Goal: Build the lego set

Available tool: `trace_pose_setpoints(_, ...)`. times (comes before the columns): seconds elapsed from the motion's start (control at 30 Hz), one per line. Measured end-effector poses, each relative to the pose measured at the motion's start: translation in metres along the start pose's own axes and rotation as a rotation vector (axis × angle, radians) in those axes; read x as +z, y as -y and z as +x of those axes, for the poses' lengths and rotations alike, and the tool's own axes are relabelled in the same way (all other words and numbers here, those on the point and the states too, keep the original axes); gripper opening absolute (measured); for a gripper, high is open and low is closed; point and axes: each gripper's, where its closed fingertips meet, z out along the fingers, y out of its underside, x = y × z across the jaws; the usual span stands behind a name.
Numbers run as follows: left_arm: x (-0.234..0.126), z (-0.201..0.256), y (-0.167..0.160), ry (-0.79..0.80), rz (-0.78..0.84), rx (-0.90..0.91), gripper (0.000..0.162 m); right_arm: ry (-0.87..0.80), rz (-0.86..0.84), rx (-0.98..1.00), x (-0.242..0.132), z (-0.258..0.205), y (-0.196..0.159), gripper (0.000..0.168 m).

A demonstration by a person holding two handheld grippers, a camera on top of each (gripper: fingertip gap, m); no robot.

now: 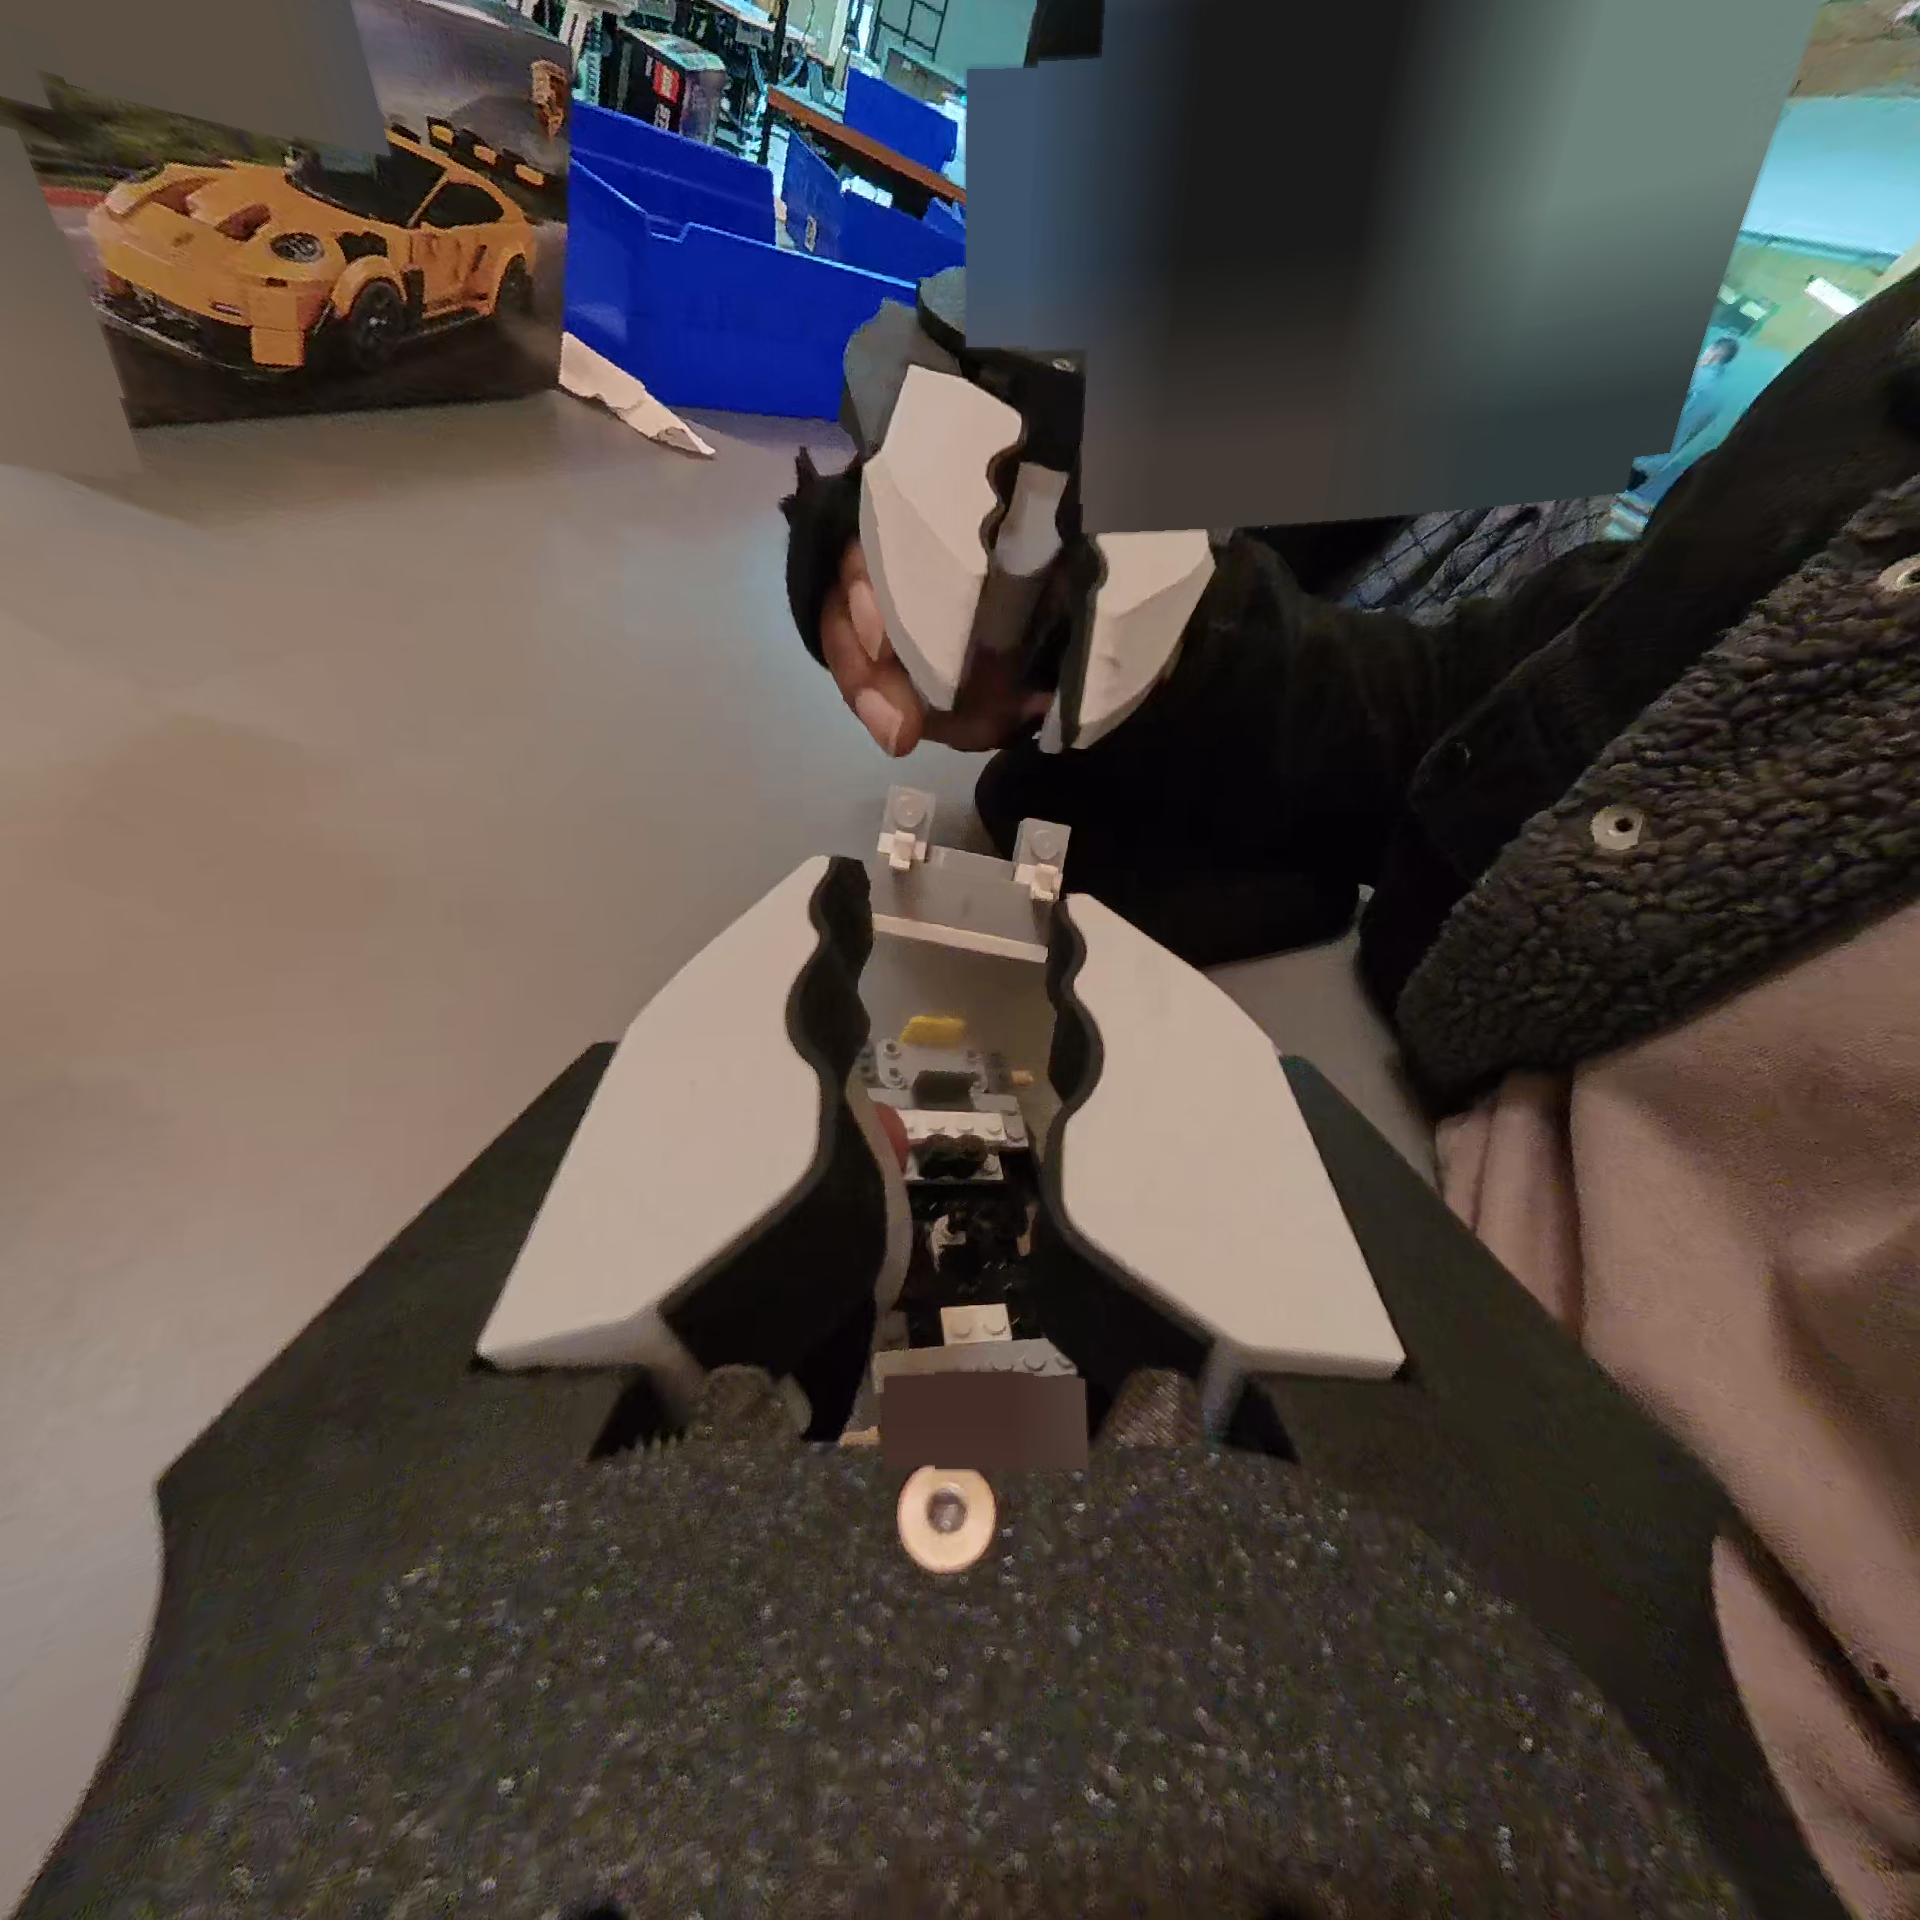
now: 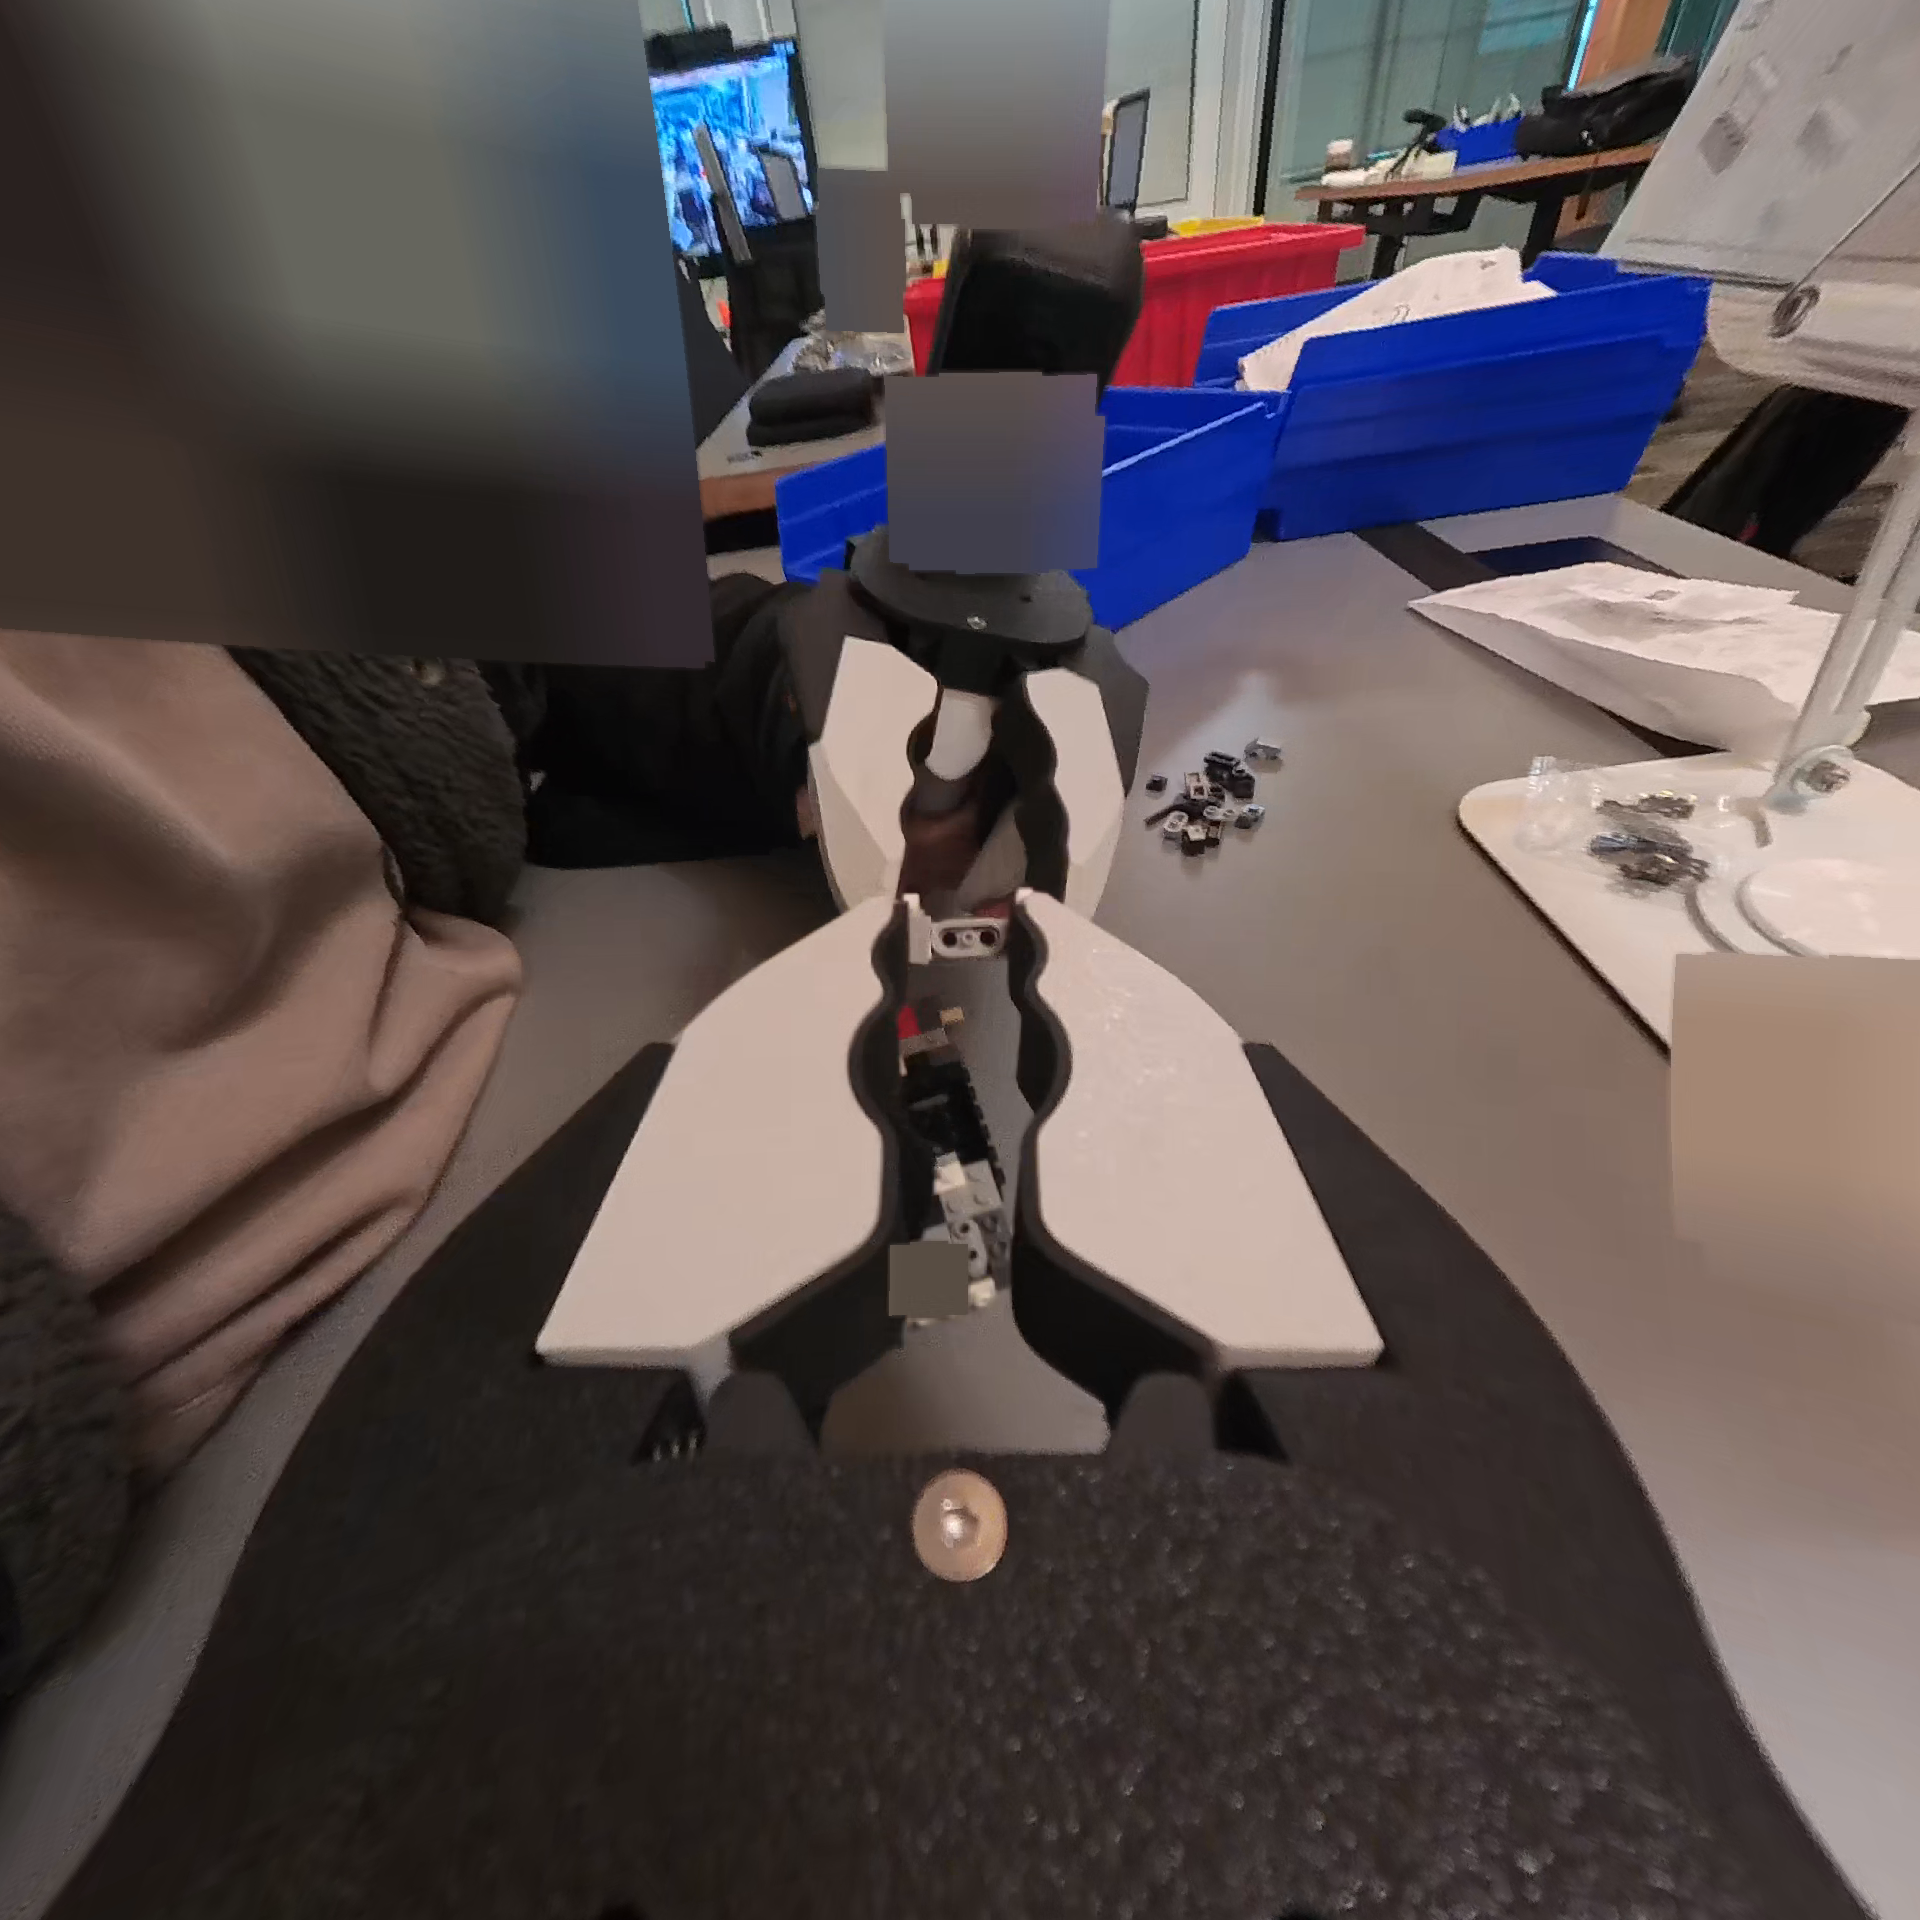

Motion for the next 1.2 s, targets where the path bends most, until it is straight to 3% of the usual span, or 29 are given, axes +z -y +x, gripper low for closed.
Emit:
trace_pose_setpoints(0.4, 0.007, 0.001, -0.016, 0.115, -0.153, 0.259, 0.034, -0.052, -0.139, -0.084, 0.009, 0.006, -0.028, 0.012)
trace_pose_setpoints(0.8, 0.012, 0.019, -0.027, 0.011, -0.202, 0.258, 0.034, 0.025, -0.215, -0.226, 0.012, -0.015, -0.037, 0.007)
trace_pose_setpoints(1.2, 0.011, 0.012, -0.023, 0.073, -0.194, 0.294, 0.034, -0.017, -0.206, -0.207, 0.012, -0.008, -0.035, 0.007)
